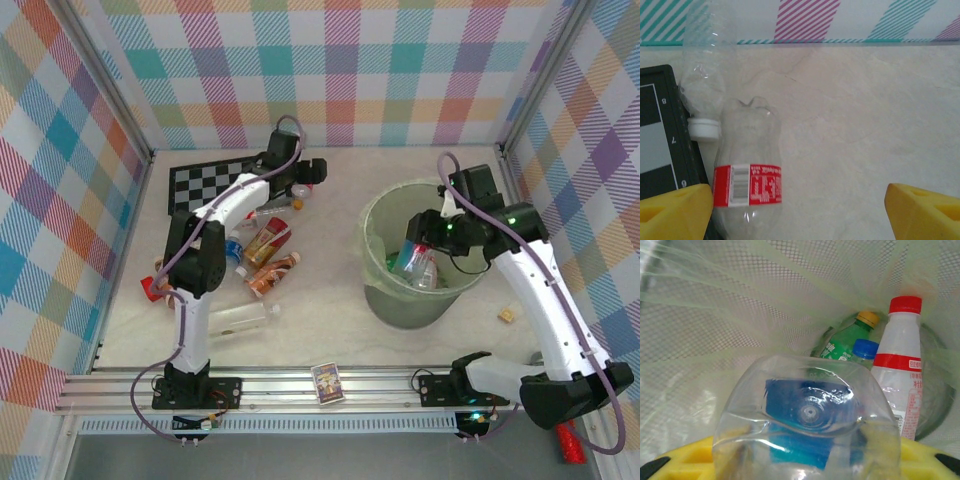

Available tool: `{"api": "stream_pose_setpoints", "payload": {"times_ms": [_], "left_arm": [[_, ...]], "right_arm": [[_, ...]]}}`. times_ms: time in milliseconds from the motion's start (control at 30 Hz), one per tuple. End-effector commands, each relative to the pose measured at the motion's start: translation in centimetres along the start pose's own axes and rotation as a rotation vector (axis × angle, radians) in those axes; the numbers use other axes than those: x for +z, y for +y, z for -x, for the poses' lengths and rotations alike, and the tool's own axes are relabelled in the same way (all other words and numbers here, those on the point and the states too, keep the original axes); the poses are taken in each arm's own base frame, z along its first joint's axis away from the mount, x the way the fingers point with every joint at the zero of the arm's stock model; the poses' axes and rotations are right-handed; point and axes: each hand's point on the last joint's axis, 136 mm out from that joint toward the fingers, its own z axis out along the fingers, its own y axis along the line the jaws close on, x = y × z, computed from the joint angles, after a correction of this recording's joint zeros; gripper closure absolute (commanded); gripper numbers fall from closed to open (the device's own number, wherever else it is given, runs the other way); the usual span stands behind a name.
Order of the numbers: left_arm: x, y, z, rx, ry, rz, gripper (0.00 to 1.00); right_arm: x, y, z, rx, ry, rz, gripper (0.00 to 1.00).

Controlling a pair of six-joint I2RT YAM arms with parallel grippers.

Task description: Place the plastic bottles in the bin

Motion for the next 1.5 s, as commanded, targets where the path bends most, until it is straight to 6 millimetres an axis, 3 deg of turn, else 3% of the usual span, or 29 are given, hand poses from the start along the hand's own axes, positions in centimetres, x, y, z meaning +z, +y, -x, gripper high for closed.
{"api": "stream_pose_setpoints", "payload": {"times_ms": [0, 233, 400, 700, 900, 1133, 1467], "left_arm": [[1.3, 1.4, 0.5, 0.016, 0.006, 0.053, 0.12], [5.0, 2.7, -2.3, 0.015, 0.111, 0.092, 0.11], [6.5, 3.2, -3.5, 0.009, 0.144, 0.099, 0.11], [8.1, 3.9, -4.7, 0.008, 0.182, 0.113, 0.11], [9.1, 4.1, -6.3, 0.001, 0.223, 0.108, 0.16], [9.1, 3.7, -7.6, 0.001, 0.26, 0.084, 0.23], [6.7, 1.7, -9.0, 0.084, 0.29, 0.103, 0.19]], "right_arm": [[-0.2, 0.9, -0.5, 0.036, -0.023, 0.072, 0.47], [0.2, 0.4, -1.3, 0.051, -0.005, 0.062, 0.3], [-1.0, 0.3, -1.1, 0.032, -0.016, 0.044, 0.18], [-5.9, 0.4, 0.0, -0.004, -0.135, 0.022, 0.17], [-7.1, 0.2, 0.1, -0.006, -0.174, 0.021, 0.17], [-7.3, 0.7, 0.6, -0.011, -0.194, 0.038, 0.16], [-7.7, 1.3, 1.4, -0.022, -0.217, 0.056, 0.15]]}}
